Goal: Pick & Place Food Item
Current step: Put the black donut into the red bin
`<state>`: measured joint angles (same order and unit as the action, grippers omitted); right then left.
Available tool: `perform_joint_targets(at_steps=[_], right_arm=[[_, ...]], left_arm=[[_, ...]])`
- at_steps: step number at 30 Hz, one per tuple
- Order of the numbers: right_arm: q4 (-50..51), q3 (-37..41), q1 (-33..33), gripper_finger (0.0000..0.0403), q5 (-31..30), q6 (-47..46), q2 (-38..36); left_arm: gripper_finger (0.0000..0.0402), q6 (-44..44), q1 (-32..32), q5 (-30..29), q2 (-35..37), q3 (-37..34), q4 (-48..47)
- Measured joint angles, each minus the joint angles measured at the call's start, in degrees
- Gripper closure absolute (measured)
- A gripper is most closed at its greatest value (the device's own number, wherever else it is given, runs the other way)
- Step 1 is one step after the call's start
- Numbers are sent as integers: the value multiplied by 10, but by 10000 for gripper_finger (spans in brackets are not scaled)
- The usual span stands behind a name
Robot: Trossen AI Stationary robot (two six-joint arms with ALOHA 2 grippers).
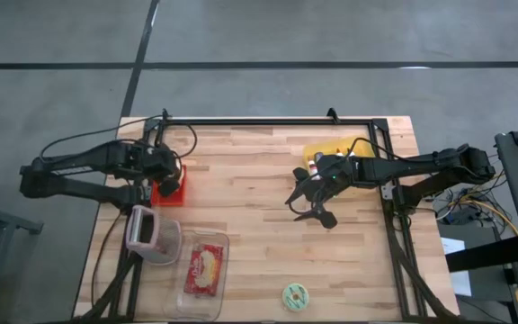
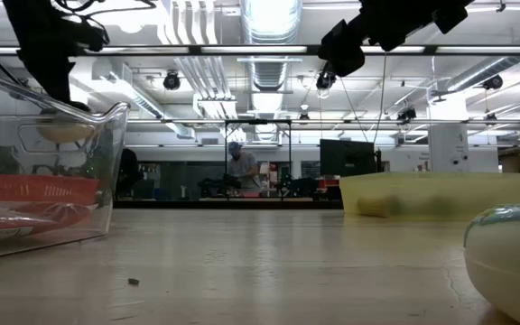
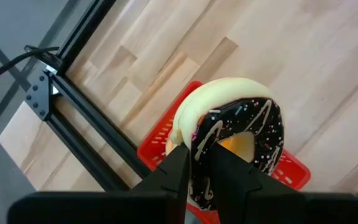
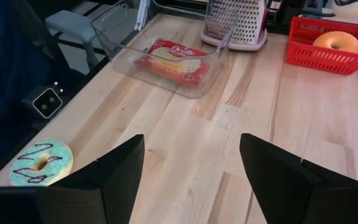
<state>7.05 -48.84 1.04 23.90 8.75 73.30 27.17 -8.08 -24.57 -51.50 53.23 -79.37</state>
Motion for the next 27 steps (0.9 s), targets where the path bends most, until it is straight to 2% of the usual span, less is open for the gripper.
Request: perform_joint_targets(at_steps=[9, 15, 19, 27], right_arm=[[0, 0, 0, 136, 0, -2, 0], [0, 0, 0, 133, 0, -2, 0], [0, 0, 0, 138, 0, -2, 0], [-1, 0, 0, 144, 0, -2, 0]], left_arm=[[342, 35, 0, 16, -12, -37, 0], [342, 61, 0, 86, -12, -97, 2], [342, 23, 0, 63, -12, -108, 36], [342, -19, 0, 63, -12, -115, 41]])
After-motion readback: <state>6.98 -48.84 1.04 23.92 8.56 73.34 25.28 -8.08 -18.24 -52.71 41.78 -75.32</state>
